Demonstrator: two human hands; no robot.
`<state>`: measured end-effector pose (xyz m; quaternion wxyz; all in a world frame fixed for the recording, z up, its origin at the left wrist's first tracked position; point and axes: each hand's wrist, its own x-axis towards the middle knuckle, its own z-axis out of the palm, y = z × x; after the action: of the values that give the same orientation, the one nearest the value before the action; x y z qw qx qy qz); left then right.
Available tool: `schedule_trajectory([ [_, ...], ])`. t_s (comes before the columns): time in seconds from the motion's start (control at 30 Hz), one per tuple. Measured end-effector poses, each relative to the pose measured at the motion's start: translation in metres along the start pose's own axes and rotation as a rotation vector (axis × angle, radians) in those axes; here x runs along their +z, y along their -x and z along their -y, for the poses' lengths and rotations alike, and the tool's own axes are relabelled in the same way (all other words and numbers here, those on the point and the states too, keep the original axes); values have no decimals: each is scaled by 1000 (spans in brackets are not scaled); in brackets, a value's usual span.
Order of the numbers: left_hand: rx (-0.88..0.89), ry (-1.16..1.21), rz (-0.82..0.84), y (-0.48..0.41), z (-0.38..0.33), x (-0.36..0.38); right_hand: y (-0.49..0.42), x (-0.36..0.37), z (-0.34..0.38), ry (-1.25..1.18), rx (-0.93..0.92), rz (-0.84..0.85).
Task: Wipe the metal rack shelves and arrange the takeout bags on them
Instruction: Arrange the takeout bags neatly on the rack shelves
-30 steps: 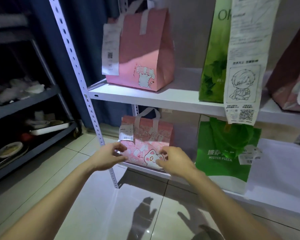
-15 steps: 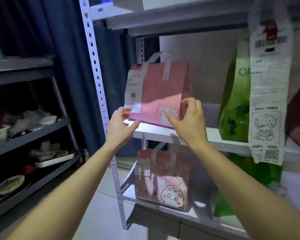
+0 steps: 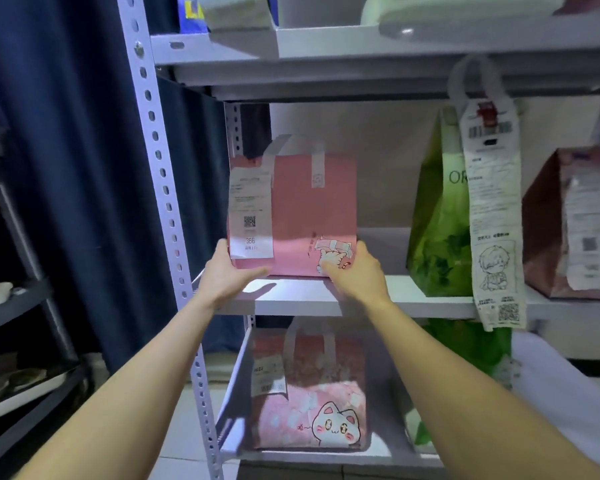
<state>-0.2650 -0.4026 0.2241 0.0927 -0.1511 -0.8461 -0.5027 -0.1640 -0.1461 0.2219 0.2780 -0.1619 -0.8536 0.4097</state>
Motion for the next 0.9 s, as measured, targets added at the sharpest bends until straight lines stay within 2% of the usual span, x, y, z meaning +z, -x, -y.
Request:
schedule_trajectory([
  [0.17,191,39,58,11,7,2,11,-8,3,-30,69,-100],
  [0.3,254,12,72,13,10,4,19,-19,2,-77,120,-117],
  [0.5,306,20,-50,16,5,4,20,-29,0,-203,82,-68],
  [0.6,325,52,-78,28,-4,3,29,-33,4,-185,31,-65],
  [0.73,318,156,-135,59,-3,8,70,-42,1,-111,-83,-162],
  [0.9,362,199,-227,112,8,21,129,-58,-19,-178,-152,-200],
])
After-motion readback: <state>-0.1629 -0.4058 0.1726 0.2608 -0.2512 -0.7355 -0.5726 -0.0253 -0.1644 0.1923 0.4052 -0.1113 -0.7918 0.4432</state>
